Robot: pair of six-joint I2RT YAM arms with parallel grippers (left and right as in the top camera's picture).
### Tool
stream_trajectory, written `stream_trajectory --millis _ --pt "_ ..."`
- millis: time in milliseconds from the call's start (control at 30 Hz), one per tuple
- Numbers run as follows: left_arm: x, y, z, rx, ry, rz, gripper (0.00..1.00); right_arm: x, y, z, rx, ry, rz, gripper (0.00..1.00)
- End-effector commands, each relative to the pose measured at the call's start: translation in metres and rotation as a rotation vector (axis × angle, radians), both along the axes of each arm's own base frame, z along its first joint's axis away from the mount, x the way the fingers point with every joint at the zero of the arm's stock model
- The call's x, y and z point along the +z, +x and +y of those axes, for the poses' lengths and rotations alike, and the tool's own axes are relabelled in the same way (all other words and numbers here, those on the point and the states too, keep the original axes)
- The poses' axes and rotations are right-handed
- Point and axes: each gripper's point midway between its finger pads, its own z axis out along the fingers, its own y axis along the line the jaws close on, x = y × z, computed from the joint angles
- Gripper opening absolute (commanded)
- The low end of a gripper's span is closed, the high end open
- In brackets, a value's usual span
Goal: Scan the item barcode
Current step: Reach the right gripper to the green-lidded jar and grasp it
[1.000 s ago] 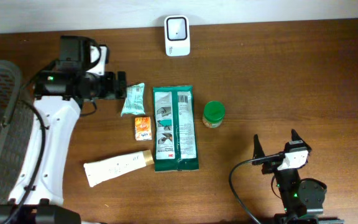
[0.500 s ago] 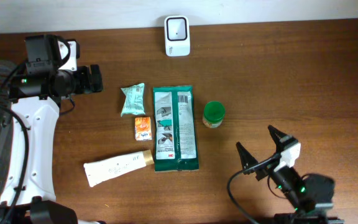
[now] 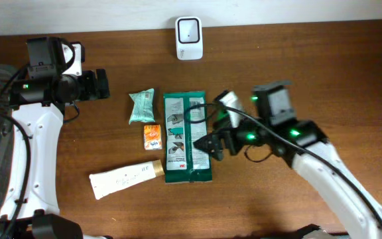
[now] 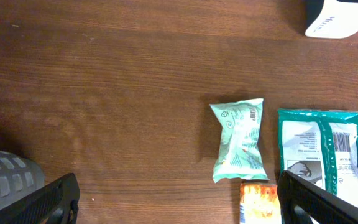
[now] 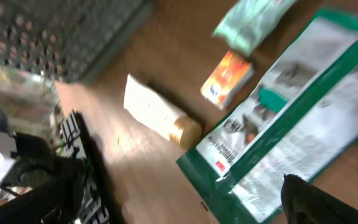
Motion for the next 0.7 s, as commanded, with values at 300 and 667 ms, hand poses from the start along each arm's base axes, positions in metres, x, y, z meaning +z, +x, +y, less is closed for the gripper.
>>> stream_trajectory --millis 300,667 --pt "0.004 0.0 0.001 -0.014 0.009 -0.012 0.99 -0.024 0.095 -0.086 -0.672 -0.558 -0.014 0.97" --pt "0.004 0.0 0.001 -0.014 0.009 -0.012 0.99 -0.113 0.121 -0.076 -0.722 -0.638 0.155 0.9"
